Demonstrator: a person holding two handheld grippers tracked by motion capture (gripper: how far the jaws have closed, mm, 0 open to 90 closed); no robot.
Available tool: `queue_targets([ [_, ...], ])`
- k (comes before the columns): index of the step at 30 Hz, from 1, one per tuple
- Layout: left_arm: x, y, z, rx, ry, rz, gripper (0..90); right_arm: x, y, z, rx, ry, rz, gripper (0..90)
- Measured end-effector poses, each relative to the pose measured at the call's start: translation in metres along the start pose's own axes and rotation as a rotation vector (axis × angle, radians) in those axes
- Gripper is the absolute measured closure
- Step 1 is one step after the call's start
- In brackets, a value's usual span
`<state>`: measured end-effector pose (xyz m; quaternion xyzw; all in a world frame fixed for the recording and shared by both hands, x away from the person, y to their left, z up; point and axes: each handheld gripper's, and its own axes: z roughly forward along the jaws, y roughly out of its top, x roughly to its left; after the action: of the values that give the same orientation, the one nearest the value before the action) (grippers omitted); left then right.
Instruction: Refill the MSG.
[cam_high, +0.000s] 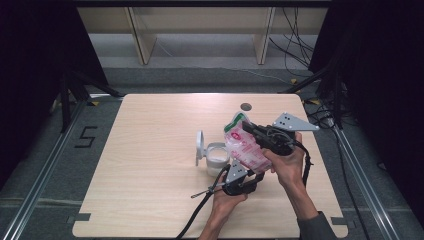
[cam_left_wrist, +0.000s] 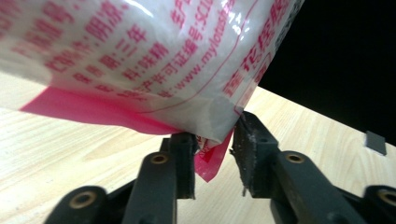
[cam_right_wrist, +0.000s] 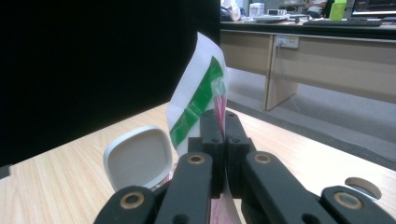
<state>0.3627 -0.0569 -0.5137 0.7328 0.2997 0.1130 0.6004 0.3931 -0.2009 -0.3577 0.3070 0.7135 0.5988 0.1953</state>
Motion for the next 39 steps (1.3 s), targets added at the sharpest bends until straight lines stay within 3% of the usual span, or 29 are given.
queue_targets([
  [2,0.0,0.0,0.0,0.012,-0.001,0.002,66.6,-0.004,-0.001,-0.003,-0.011,-0.005,-0.014,90.0],
  [3,0.0,0.0,0.0,0.012,-0.001,0.002,64.9,-0.004,-0.002,-0.004,-0.01,0.0,0.012,90.0],
  [6,-0.002,-0.002,0.002,0.026,-0.009,-0.006,61.5,-0.008,-0.006,-0.008,-0.021,-0.017,0.0,90.0],
  [7,-0.001,-0.002,0.003,0.025,-0.02,-0.008,60.9,-0.008,-0.007,-0.008,-0.019,-0.011,0.019,90.0],
  [11,-0.003,-0.001,0.002,0.041,0.004,-0.027,53.1,-0.013,-0.01,-0.011,-0.035,-0.017,0.018,90.0],
  [15,-0.002,-0.001,0.001,0.041,0.009,-0.037,45.9,-0.012,-0.012,-0.014,-0.034,-0.012,0.054,90.0],
  [17,-0.002,-0.001,0.001,0.049,0.007,-0.048,43.2,-0.014,-0.013,-0.015,-0.038,-0.009,0.045,90.0],
  [23,-0.004,-0.001,-0.004,0.061,0.049,-0.078,37.5,-0.016,-0.018,-0.015,-0.032,0.0,0.065,90.0],
  [26,-0.004,-0.002,-0.004,0.064,0.047,-0.083,36.5,-0.018,-0.02,-0.017,-0.024,-0.01,0.056,90.0],
  [27,-0.004,-0.003,-0.005,0.069,0.063,-0.086,36.6,-0.017,-0.022,-0.017,-0.028,-0.014,0.082,90.0],
  [28,-0.002,-0.003,-0.006,0.08,0.065,-0.069,36.4,-0.02,-0.022,-0.016,-0.038,-0.013,0.05,90.0],
  [34,-0.005,-0.006,-0.004,0.091,0.07,-0.103,34.1,-0.021,-0.03,-0.017,-0.026,-0.011,0.097,90.0],
  [35,-0.005,-0.006,-0.004,0.091,0.07,-0.103,34.0,-0.023,-0.031,-0.018,-0.013,-0.016,0.081,90.0],
  [39,-0.004,-0.008,-0.004,0.113,0.079,-0.102,33.5,-0.026,-0.038,-0.019,-0.021,-0.021,0.116,90.0],
])
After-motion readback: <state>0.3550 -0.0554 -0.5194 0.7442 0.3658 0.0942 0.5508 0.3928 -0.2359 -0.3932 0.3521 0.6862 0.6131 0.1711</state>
